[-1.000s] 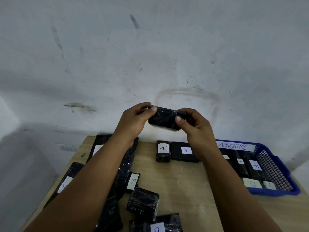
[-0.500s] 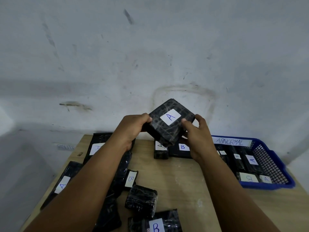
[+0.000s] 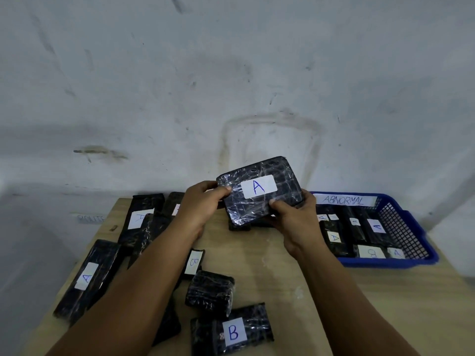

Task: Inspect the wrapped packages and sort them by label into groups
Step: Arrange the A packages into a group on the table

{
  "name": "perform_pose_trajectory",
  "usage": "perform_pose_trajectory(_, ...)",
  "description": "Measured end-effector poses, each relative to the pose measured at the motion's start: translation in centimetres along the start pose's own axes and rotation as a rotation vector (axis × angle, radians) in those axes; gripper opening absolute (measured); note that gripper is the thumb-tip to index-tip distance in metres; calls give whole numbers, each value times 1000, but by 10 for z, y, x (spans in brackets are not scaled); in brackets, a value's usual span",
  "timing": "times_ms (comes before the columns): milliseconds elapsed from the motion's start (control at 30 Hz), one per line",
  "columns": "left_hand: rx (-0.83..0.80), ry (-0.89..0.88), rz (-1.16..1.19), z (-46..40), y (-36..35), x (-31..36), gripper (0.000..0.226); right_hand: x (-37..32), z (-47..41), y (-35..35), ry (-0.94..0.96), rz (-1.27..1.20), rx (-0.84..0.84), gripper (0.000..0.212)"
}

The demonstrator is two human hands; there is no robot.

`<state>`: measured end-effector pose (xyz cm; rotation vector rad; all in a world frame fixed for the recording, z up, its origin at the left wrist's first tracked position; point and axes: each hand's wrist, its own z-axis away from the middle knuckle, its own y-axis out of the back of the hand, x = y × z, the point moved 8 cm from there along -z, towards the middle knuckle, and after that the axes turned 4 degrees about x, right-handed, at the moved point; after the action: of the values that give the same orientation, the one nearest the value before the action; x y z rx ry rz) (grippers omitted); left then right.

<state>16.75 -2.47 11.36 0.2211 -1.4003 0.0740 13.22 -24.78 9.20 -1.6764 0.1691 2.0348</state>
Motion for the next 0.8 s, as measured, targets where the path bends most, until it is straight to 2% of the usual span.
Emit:
perform_pose_trajectory(100,-6,29,-36,-6,-1,-18,15,4,1,17,231,562,63,102)
perform_pose_trajectory(200,-11,105,-71,-11,-3,-40,9,9,18,7,669,1052,-96,114)
perform_pose_trajectory(300,-30,197,-78,-8,-10,-61,8,48,22,0,904,1444,-268,103)
perform_pose_trajectory(367,-59,237,-109,-6,-17,-77,13,64,18,4,948,1527,-258,87)
perform_pose_trajectory(433,-113,254,-164,-3,-24,-94,17,77,13,12,948,1551,-229,74)
perform_pose_trajectory(533,-166,238,-329,-5,-27,-128,33,110,-4,34,829,1625,-243,74)
perform_pose_trajectory(667,-125,102,-553,2,-20,-159,29,156,-27,70,539,1742,-302,63)
perform_pose_trajectory(800,-119,16,-616,11,-16,-175,26,178,-36,91,433,1759,-308,64)
